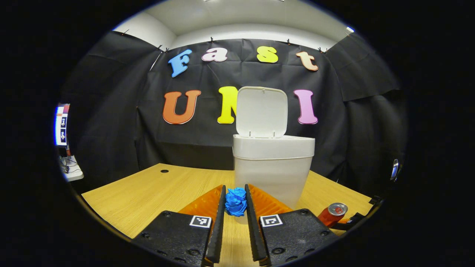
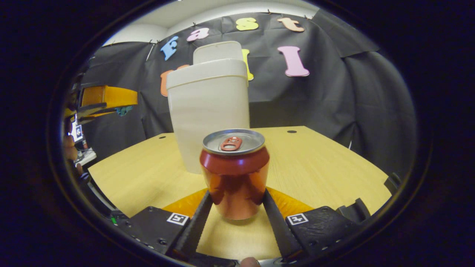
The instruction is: Press the lid of the desktop garbage bin to open it, pick up the crumpled paper on the desktop and throw it into the bin, then pick up the pop can on the desktop and drop it into the bin, and finally close the garbage bin lid.
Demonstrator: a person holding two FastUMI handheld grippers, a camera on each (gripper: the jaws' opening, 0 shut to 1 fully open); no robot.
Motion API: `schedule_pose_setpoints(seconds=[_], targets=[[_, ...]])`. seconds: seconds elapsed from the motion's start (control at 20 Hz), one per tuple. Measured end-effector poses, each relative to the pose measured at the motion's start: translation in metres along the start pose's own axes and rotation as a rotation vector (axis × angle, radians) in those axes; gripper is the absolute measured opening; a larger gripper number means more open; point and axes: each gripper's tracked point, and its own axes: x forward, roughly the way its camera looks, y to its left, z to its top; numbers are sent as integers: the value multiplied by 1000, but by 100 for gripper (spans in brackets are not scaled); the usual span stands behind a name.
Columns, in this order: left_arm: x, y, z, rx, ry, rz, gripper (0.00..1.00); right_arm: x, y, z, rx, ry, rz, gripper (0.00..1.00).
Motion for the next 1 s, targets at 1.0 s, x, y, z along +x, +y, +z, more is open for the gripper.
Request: schedule_pose_setpoints(seconds=[1.0], targets=[[138, -48, 100, 37, -32, -69, 33, -7, -70, 6, 26, -1, -34, 80]])
